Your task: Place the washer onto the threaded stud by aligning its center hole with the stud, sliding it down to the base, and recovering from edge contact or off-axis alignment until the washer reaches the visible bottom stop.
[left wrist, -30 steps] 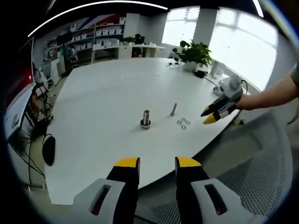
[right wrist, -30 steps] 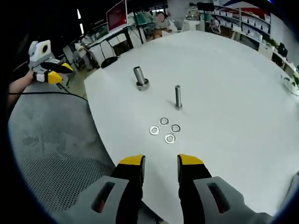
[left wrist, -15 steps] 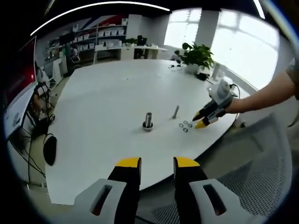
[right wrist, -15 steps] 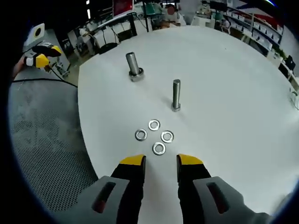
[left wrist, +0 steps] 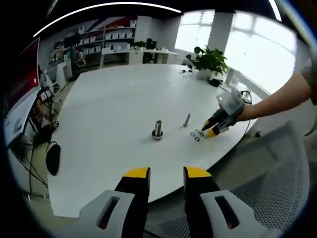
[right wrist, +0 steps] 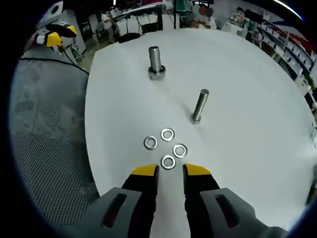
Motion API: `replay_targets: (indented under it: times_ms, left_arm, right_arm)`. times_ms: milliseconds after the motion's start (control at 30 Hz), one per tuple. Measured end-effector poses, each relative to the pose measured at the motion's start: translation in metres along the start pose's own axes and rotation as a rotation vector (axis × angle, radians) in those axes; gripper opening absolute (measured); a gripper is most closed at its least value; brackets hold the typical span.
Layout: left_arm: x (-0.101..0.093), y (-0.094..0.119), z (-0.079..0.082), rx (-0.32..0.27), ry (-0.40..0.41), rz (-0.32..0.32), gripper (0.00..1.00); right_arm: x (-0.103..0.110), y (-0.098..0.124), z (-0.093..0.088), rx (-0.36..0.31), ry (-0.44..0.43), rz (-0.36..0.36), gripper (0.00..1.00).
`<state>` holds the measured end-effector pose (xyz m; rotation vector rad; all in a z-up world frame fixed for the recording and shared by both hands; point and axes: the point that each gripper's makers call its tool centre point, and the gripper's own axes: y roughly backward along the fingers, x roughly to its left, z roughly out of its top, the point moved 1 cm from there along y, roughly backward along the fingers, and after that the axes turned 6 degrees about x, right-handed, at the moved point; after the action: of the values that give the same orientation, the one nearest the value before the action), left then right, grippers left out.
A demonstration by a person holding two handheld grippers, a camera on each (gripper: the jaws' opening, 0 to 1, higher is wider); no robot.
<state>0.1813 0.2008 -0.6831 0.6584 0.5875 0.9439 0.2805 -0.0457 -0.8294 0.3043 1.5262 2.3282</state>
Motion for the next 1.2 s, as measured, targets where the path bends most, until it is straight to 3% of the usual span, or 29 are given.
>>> replay_targets:
  times_ms: [133, 233, 267, 433, 600, 767, 967, 1100, 1200]
  left_arm:
    - [0.0, -0.001, -0.002, 0.01, -0.003, 0.0, 0.25]
    - [-0.002, -0.004, -0.005, 0.032, -0.013, -0.001, 0.26]
    - [-0.002, -0.003, -0.005, 0.032, -0.014, -0.001, 0.26]
    - [-0.002, -0.002, -0.003, 0.022, -0.009, -0.001, 0.26]
    - [-0.001, -0.002, -0.003, 0.019, -0.008, 0.003, 0.26]
    - [0.0, -0.002, -0.004, 0.021, -0.008, 0.006, 0.26]
    - [0.001, -0.001, -0.003, 0.017, -0.008, 0.009, 0.25]
    - [0.001, -0.001, -0.002, 0.014, -0.008, 0.01, 0.24]
    - [0.001, -0.001, -0.002, 0.011, -0.002, 0.011, 0.24]
  right_arm:
    - [0.0, -0.001, 0.001, 0.004, 0.035, 0.02, 0.19]
    - [0.0, -0.001, 0.002, 0.016, 0.135, 0.048, 0.2]
    - [0.0, -0.002, 0.002, 0.02, 0.128, 0.051, 0.2]
    - [-0.001, -0.003, 0.005, 0.106, 0.154, 0.073, 0.18]
    - [-0.002, -0.006, 0.01, 0.147, 0.141, 0.077, 0.15]
    - [0.002, -0.007, 0.012, 0.184, 0.201, 0.075, 0.16]
    - [0.002, -0.008, 0.013, 0.292, 0.233, 0.074, 0.15]
    - [0.002, -0.009, 0.015, 0.348, 0.234, 0.072, 0.15]
    - [0.003, -0.009, 0.014, 0.37, 0.281, 0.076, 0.16]
